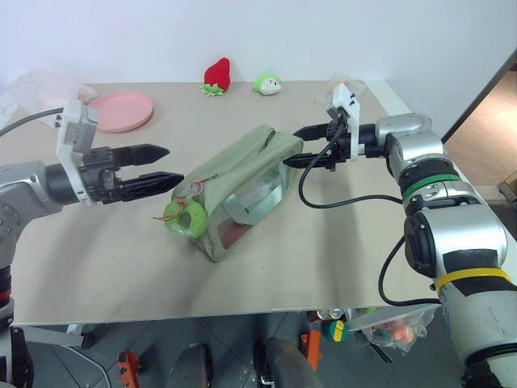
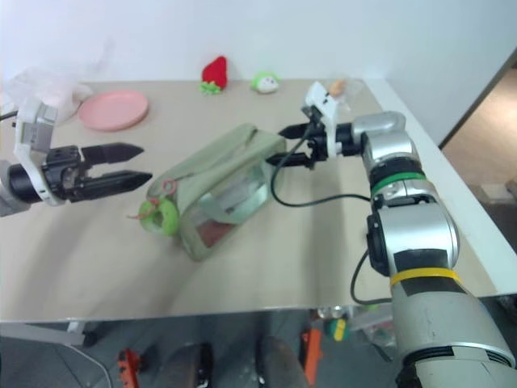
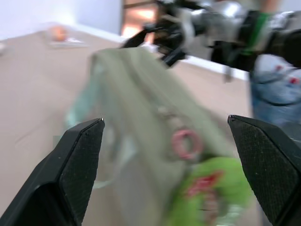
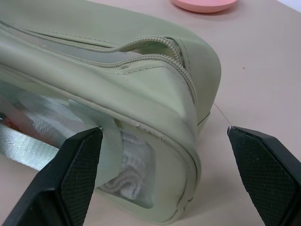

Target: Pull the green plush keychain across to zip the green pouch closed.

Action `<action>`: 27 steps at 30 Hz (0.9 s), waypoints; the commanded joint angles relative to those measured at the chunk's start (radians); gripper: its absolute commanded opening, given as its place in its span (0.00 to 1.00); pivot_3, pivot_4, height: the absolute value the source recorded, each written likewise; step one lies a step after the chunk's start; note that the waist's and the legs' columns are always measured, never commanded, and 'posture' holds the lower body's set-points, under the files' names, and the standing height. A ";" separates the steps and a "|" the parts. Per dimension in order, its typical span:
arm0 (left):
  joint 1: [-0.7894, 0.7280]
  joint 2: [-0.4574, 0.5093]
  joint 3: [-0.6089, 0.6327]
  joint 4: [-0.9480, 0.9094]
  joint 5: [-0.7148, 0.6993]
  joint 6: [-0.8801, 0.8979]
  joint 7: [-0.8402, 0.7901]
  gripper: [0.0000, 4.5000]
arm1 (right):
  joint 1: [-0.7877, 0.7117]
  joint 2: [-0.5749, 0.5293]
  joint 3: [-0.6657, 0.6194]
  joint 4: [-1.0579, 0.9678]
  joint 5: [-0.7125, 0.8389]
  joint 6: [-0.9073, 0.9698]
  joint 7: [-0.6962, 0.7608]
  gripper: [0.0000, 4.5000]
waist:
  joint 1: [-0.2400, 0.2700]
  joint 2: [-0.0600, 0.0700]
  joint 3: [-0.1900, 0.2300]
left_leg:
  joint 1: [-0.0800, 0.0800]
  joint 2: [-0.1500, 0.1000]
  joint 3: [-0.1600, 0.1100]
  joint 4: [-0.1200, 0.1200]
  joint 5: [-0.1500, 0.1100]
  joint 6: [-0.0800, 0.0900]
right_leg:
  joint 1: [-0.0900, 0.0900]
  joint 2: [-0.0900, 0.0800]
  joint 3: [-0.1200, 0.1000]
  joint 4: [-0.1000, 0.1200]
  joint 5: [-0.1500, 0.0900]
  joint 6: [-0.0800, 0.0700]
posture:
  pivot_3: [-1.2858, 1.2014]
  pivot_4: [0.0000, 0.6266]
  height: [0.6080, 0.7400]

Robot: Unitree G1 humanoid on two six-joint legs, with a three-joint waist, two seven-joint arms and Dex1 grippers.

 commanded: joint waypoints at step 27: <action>-0.020 -0.122 -0.015 0.009 0.021 -0.043 0.089 0.99 | -0.034 -0.005 -0.114 -0.038 0.086 0.121 0.215 0.93 | 0.000 0.000 0.000 | 0.000 0.000 0.000 0.000 0.000 0.000 | 0.000 0.000 0.000 0.000 0.000 0.000 | 0.52 0.24 1.00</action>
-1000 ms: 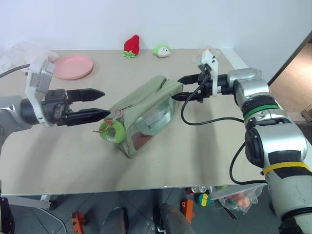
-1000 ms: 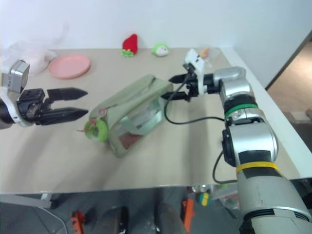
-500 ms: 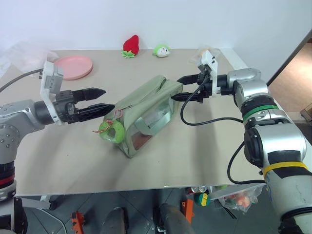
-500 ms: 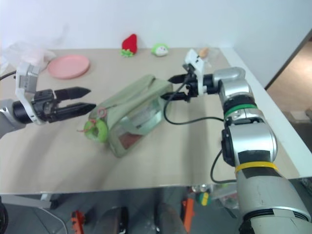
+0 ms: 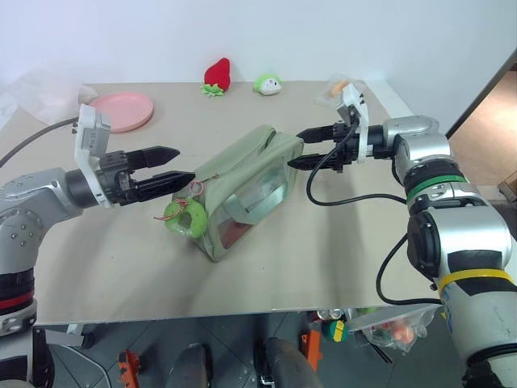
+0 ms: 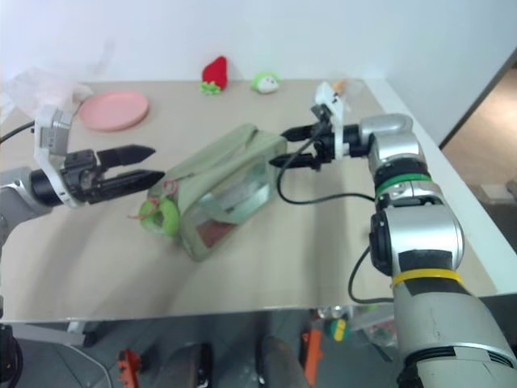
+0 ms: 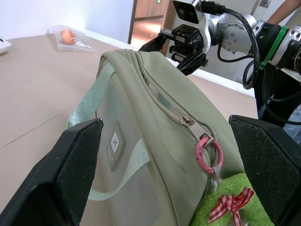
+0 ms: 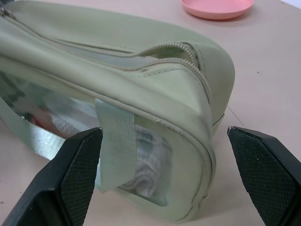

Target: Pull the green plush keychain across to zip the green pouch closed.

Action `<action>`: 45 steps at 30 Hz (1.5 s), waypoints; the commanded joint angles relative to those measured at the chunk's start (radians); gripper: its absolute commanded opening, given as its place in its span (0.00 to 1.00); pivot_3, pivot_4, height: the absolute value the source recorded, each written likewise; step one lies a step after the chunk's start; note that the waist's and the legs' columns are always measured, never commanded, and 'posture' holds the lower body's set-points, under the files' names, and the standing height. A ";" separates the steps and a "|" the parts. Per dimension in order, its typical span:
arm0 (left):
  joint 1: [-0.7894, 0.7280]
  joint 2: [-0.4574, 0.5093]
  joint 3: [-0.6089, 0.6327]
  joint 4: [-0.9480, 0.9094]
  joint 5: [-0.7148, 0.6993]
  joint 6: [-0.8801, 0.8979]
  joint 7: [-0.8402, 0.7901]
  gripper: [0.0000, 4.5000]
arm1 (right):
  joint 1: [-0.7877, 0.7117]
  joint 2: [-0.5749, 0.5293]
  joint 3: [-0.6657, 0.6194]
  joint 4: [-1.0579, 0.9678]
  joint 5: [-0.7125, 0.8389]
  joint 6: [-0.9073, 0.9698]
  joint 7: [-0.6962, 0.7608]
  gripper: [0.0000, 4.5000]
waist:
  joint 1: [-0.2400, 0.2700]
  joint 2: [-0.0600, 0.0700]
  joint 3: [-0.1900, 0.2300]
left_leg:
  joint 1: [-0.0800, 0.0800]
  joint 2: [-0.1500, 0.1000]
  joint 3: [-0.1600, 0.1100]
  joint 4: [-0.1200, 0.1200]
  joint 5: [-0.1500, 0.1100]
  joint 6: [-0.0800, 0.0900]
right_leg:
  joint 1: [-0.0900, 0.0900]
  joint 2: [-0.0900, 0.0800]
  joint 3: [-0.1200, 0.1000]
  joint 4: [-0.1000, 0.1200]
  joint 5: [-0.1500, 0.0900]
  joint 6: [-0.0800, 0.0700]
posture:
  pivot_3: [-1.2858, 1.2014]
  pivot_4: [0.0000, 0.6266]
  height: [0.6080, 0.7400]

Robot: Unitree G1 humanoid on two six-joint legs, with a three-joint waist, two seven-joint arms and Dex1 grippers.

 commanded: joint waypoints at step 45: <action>-0.037 -0.009 0.002 -0.003 0.013 -0.028 -0.002 0.99 | 0.270 -0.194 0.262 -0.592 0.474 0.290 0.128 0.93 | 0.002 0.000 0.000 | 0.000 0.000 0.000 0.001 0.000 0.000 | 0.000 0.001 0.000 0.000 0.000 0.001 | 0.52 0.24 1.00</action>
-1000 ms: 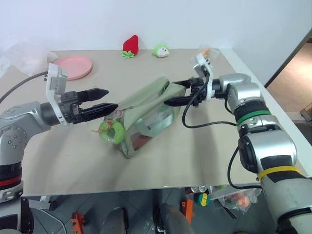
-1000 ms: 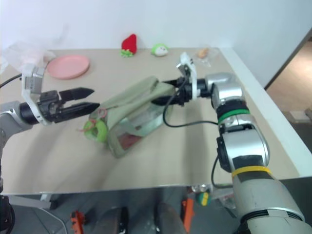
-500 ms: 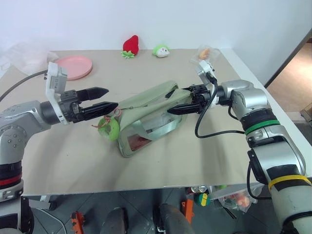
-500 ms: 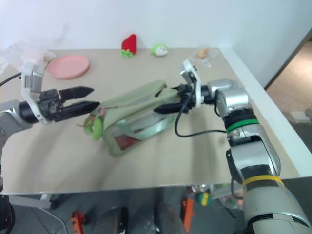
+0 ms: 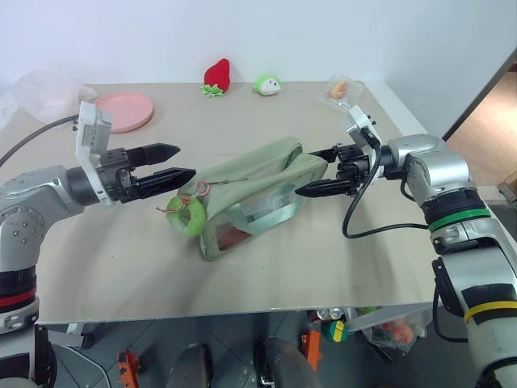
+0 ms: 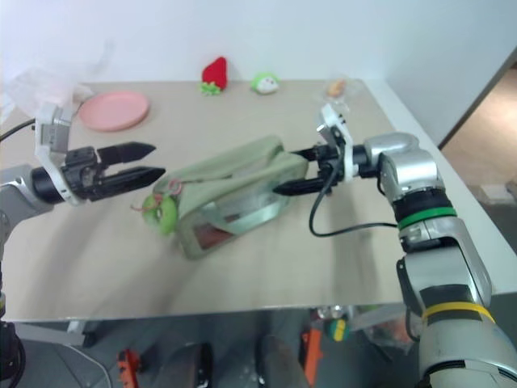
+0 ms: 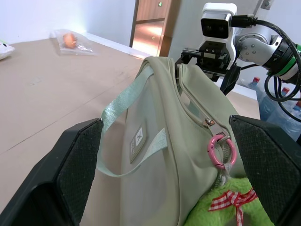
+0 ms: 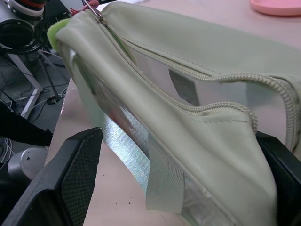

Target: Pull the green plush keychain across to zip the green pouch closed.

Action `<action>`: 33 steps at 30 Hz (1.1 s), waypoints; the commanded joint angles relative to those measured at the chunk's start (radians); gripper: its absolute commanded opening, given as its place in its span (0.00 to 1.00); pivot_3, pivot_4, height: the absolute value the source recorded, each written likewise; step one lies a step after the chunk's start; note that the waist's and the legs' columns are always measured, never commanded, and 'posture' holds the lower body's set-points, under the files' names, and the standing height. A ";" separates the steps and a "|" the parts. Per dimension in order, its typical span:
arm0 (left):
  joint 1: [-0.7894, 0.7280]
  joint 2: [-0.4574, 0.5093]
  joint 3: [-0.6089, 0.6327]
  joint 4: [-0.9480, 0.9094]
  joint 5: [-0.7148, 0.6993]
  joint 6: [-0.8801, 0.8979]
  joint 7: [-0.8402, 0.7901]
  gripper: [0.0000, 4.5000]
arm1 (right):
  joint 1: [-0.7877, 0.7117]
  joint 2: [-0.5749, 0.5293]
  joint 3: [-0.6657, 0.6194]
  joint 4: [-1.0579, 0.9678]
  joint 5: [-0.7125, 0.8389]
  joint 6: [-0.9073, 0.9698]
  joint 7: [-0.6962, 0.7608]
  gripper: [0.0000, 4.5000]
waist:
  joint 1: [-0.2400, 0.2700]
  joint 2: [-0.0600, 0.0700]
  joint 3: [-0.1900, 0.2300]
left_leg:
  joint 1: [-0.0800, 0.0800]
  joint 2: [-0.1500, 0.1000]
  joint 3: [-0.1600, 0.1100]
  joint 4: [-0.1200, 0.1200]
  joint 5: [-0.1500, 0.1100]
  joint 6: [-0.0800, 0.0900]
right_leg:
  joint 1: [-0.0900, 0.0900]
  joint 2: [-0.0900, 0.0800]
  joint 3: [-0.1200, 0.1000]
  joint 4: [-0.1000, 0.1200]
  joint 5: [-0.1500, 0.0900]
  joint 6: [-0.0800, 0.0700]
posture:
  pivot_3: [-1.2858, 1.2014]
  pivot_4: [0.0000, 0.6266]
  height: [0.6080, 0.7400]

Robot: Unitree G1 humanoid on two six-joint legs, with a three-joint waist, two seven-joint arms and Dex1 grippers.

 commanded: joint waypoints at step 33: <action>-0.017 -0.001 0.018 -0.016 -0.003 -0.030 -0.007 0.99 | -0.015 0.052 -0.129 0.142 -0.027 -0.037 0.057 0.93 | 0.000 0.000 0.000 | 0.000 0.000 0.000 0.000 0.000 0.000 | 0.000 0.000 0.000 0.000 0.000 0.000 | 0.52 0.24 1.00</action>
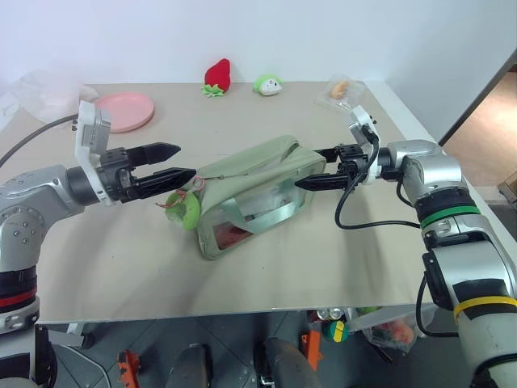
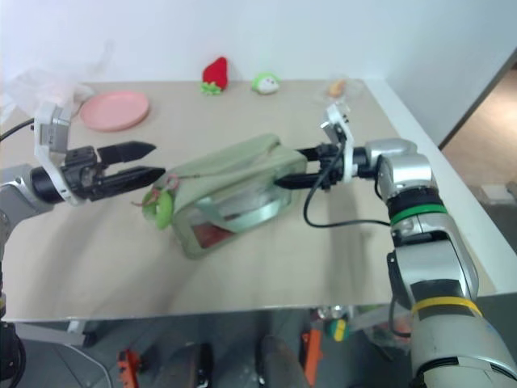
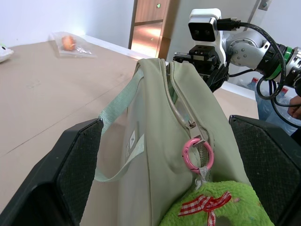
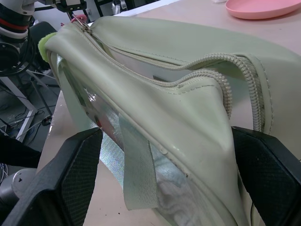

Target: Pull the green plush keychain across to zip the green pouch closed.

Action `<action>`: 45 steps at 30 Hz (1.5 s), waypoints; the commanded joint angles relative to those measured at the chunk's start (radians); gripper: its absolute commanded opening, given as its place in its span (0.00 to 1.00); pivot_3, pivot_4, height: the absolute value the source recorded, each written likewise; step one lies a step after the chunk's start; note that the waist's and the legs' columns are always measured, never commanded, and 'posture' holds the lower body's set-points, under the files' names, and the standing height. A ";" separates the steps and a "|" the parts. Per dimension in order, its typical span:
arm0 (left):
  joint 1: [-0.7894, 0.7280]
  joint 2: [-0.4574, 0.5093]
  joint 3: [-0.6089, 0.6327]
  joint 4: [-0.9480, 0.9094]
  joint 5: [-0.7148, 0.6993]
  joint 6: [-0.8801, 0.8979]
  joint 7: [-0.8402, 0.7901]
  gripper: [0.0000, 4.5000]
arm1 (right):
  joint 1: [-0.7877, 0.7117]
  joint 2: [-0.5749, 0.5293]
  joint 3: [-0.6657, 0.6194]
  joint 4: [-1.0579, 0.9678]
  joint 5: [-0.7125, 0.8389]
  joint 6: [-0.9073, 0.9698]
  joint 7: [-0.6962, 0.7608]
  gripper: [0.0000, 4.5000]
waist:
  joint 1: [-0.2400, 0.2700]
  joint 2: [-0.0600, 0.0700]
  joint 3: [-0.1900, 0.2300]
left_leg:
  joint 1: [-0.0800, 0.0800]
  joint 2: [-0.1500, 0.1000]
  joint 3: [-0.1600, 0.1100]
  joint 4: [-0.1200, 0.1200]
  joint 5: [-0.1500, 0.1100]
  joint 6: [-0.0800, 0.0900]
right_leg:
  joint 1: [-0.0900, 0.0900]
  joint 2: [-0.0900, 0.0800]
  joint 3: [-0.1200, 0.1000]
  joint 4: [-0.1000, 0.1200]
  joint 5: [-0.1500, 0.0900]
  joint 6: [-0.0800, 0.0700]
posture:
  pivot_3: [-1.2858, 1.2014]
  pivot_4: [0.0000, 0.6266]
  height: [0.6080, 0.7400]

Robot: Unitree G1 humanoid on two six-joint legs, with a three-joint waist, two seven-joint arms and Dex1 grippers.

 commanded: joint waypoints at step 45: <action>-0.017 -0.012 0.007 -0.014 -0.002 -0.024 0.008 0.99 | 0.165 -0.115 -0.305 -0.099 -0.116 -0.095 -0.257 0.93 | -0.002 0.000 0.000 | 0.002 -0.003 0.002 0.000 0.000 0.000 | 0.001 0.000 0.003 0.000 0.001 0.002 | 0.52 0.24 1.00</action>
